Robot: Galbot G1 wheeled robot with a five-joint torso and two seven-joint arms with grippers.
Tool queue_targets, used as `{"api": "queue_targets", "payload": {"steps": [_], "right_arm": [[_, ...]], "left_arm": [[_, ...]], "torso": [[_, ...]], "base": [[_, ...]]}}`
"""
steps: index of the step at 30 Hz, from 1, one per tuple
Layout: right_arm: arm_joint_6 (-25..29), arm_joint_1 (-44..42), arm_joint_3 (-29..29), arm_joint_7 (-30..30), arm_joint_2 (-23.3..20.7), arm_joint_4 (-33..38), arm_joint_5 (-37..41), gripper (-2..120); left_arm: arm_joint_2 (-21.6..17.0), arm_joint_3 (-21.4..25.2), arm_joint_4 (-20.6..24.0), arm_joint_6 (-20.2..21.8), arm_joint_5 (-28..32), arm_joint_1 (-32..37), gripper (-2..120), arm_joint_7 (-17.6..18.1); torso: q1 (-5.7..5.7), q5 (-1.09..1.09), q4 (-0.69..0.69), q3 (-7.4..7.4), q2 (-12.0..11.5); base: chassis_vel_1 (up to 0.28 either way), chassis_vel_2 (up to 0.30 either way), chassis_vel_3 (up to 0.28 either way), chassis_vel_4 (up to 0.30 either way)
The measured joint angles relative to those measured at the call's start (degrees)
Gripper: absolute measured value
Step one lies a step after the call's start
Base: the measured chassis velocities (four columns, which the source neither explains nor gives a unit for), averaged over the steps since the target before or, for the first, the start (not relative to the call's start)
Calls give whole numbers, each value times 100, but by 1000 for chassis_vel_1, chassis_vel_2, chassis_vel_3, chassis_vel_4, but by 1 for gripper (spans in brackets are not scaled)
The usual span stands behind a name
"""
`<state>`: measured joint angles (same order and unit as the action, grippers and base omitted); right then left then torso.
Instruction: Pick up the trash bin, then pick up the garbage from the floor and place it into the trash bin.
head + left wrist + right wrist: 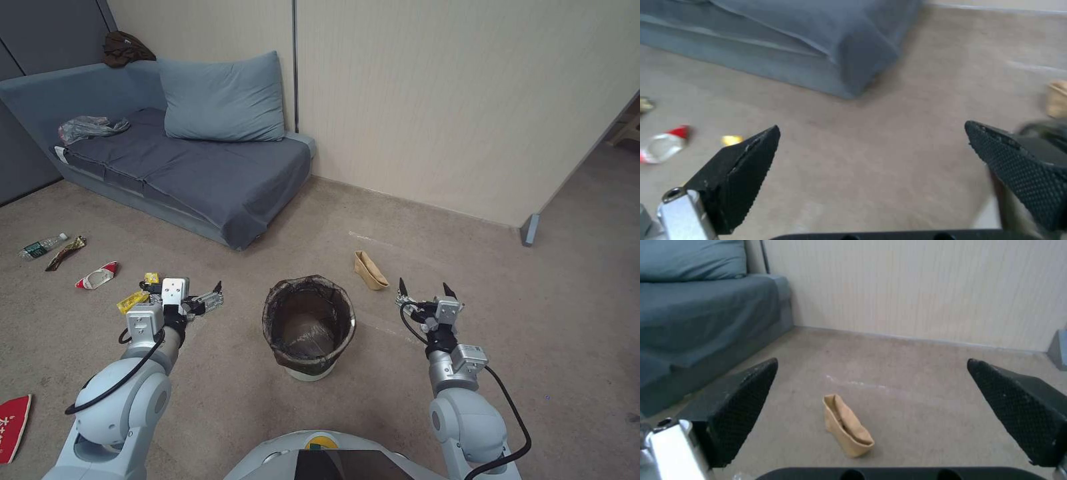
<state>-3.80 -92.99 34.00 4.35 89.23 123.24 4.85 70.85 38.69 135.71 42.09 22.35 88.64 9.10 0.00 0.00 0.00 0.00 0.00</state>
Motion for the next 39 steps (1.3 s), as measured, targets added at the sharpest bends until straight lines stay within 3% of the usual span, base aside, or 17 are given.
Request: {"api": "queue_targets", "payload": {"steps": [18, 39], "right_arm": [[80, 30, 5, 13, 58, -238, -140, 100], [153, 74, -104, 1, 34, -438, -197, 100]], "left_arm": [[-529, -1559, -1015, 16, 779, -361, 100, -80], [-765, -1790, -1638, 11, 1570, -626, 100, 155]], "torso": [[0, -1, 0, 0, 0], [0, -1, 0, 0, 0]], "base": [[6, -3, -2, 3], [0, 0, 0, 0]]}}
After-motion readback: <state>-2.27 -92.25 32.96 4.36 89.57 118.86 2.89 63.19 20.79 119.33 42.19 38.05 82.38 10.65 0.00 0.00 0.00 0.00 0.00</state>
